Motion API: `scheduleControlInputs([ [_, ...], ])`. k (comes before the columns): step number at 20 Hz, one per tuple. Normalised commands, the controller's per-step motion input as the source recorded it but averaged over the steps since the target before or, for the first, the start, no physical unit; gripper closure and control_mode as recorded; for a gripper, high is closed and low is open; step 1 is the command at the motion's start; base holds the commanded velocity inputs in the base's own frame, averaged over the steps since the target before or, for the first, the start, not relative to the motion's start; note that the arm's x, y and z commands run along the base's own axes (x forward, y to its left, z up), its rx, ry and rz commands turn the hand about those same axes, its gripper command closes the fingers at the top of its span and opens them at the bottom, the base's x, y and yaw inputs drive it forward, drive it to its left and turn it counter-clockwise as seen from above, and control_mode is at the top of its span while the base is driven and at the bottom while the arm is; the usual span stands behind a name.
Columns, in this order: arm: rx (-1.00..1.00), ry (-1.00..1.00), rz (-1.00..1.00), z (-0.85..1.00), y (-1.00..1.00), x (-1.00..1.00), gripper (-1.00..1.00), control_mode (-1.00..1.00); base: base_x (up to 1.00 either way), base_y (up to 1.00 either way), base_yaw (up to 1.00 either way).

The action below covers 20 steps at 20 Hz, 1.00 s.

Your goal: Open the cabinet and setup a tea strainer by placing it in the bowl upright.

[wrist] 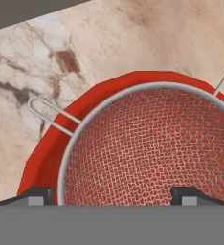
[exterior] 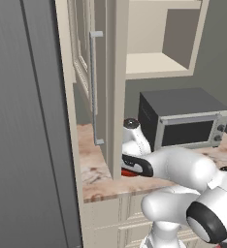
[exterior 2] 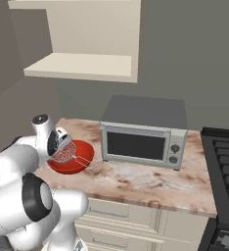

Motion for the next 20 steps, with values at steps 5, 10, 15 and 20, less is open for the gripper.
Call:
scheduleControlInputs([
  [5,0.00,0.00,0.00,0.51,0.00,-0.23,-1.00,-1.00,0.00,0.00,0.00],
  [10,0.00,0.00,0.00,0.48,-0.02,-0.23,-1.00,-1.00,0.00,0.00,0.00],
  [15,0.00,0.06,-0.05,0.43,-0.23,-0.26,-1.00,-1.00,0.00,0.00,0.00],
  [20,0.00,0.19,-0.28,0.05,-0.89,-0.10,-1.00,-1.00,0.00,0.00,0.00],
])
